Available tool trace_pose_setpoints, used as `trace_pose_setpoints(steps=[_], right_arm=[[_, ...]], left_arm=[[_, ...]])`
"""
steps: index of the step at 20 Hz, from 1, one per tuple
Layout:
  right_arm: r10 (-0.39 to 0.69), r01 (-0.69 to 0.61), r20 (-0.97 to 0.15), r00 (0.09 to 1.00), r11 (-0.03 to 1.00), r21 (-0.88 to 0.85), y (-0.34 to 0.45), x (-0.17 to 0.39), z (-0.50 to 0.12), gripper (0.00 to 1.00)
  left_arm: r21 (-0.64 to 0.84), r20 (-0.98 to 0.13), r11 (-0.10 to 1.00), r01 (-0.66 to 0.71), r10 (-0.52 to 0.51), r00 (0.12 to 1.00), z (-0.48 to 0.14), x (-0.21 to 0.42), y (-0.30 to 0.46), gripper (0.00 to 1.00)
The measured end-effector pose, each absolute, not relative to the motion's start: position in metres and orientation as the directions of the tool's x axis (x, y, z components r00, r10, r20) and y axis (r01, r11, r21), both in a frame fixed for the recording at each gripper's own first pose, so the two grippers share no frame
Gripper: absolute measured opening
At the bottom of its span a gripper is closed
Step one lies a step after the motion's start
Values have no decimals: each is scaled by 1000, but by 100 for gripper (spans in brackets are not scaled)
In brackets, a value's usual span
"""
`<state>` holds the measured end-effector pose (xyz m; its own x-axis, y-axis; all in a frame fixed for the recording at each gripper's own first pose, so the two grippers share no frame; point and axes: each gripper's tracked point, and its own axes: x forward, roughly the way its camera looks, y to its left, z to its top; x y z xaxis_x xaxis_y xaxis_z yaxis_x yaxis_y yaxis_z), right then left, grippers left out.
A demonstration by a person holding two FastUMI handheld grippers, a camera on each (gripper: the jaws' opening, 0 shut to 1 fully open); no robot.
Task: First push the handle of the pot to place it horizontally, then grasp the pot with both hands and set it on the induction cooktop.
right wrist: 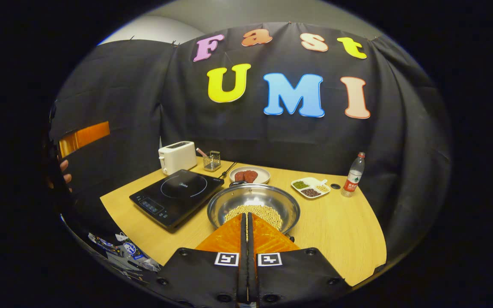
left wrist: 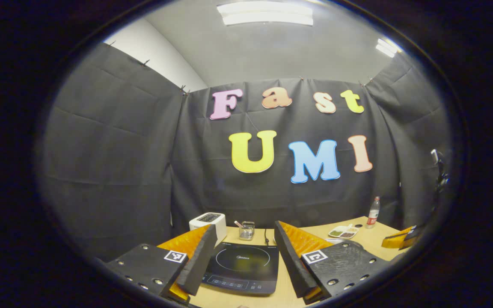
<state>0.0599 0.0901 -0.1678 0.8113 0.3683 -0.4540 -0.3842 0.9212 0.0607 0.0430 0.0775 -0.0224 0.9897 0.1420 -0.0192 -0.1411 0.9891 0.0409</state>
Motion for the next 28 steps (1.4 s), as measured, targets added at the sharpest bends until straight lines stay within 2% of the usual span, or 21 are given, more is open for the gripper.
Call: trace_pose_setpoints(steps=[7,8,9,10,13,14,15,17,19,20,21,23,25,27,28], right_arm=[[449,-503,-607,655,859,94,96,70,-240,2],[454,-515,-627,633,852,97,97,72,-249,0],[458,-527,-640,617,845,97,97,73,-256,2],[461,-538,-654,600,837,96,98,73,-264,0],[464,-566,-685,562,819,91,100,78,-282,2],[464,-572,-694,550,815,92,100,80,-288,6],[461,-575,-705,538,813,93,99,80,-294,2],[453,-578,-721,525,811,89,96,83,-303,0],[434,-573,-732,525,816,73,90,86,-309,2],[429,-569,-736,523,819,73,87,88,-312,2],[430,-562,-736,522,823,82,86,89,-313,2],[424,-554,-736,527,829,81,84,90,-314,2],[412,-551,-739,534,832,66,79,93,-315,0],[398,-539,-743,538,840,59,74,97,-316,2],[388,-530,-745,542,846,55,70,100,-316,2]], left_arm=[[61,-52,976,-209,212,976,-36,64,69,79],[65,-55,975,-215,218,974,-37,67,69,85],[69,-58,973,-222,226,972,-39,69,70,79],[74,-62,971,-228,232,971,-40,71,69,80],[79,-76,967,-242,248,966,-45,75,69,79],[83,-80,966,-246,252,964,-46,77,69,79],[89,-83,965,-248,256,963,-48,77,69,79],[100,-88,963,-250,259,962,-49,81,69,82],[107,-94,962,-250,260,961,-51,84,66,80],[108,-95,963,-248,258,961,-52,85,65,85],[109,-99,963,-245,255,962,-54,87,62,82],[108,-109,966,-236,247,963,-59,90,57,85],[104,-109,968,-228,239,965,-59,93,51,82],[102,-108,970,-220,231,967,-60,97,46,80],[100,-108,971,-218,228,968,-60,98,43,82]])
